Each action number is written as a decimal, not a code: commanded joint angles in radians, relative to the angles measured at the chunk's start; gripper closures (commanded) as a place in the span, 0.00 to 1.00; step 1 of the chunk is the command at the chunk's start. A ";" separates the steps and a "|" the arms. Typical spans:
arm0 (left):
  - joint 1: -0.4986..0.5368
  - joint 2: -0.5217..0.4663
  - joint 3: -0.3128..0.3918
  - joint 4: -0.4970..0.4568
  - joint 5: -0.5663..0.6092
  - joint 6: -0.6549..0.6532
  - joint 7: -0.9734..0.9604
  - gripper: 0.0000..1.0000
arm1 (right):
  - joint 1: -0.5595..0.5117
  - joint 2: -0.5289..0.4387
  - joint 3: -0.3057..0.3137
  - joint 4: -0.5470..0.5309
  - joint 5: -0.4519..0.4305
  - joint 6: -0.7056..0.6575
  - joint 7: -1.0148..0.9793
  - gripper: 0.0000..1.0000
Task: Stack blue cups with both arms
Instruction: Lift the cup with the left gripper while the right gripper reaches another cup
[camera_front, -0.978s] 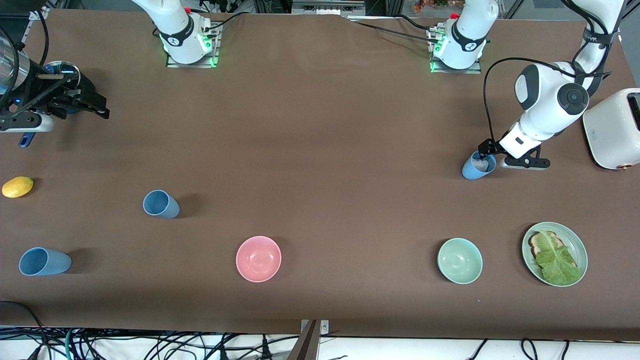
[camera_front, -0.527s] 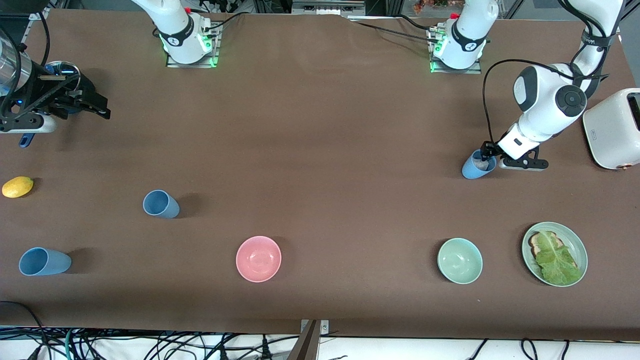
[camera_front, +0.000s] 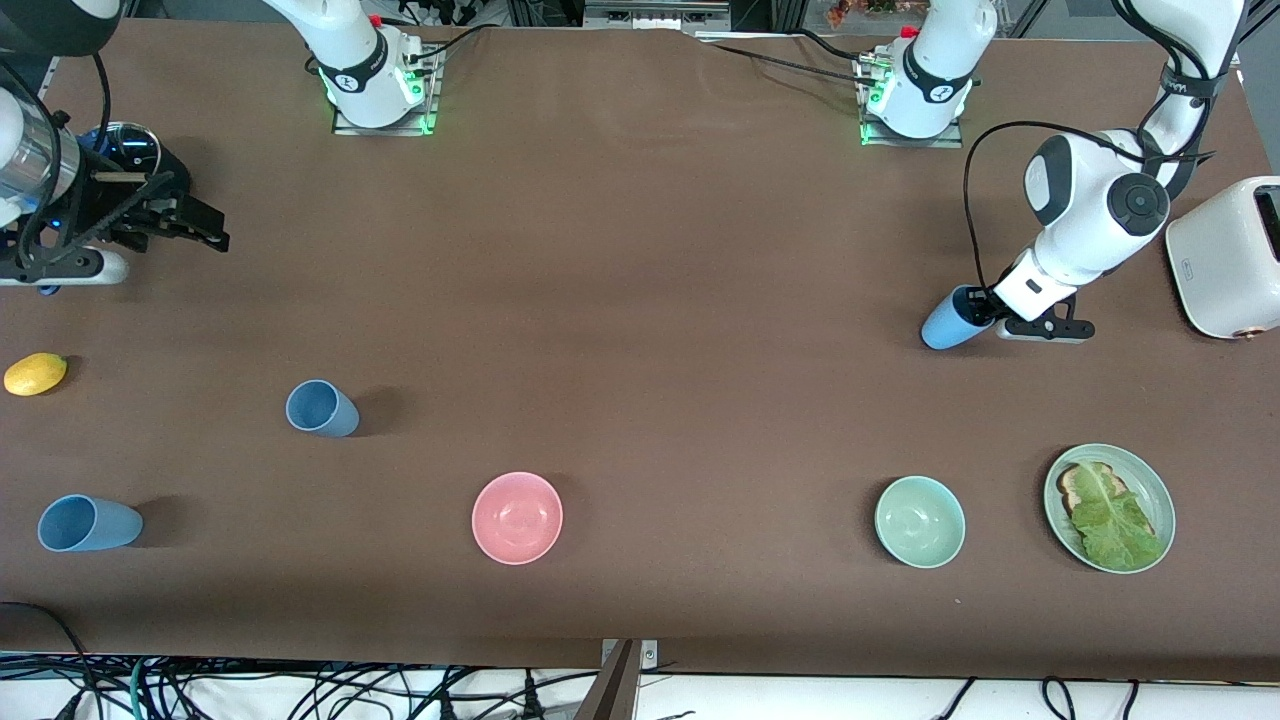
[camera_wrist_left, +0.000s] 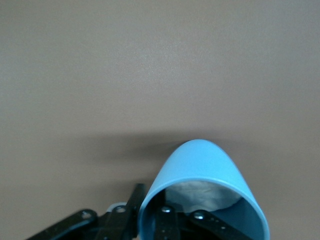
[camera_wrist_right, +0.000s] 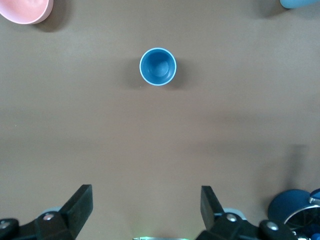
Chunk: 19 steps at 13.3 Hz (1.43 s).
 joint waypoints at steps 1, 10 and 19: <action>-0.009 0.008 -0.001 -0.003 0.002 0.018 -0.039 1.00 | -0.001 0.061 -0.001 0.027 -0.015 0.037 -0.030 0.05; -0.033 -0.070 -0.021 0.016 0.002 -0.051 -0.106 1.00 | -0.024 0.240 -0.007 0.024 -0.019 0.244 -0.122 0.65; -0.182 -0.098 -0.028 0.203 -0.030 -0.296 -0.310 1.00 | -0.041 0.409 -0.007 0.100 0.017 0.370 -0.215 0.73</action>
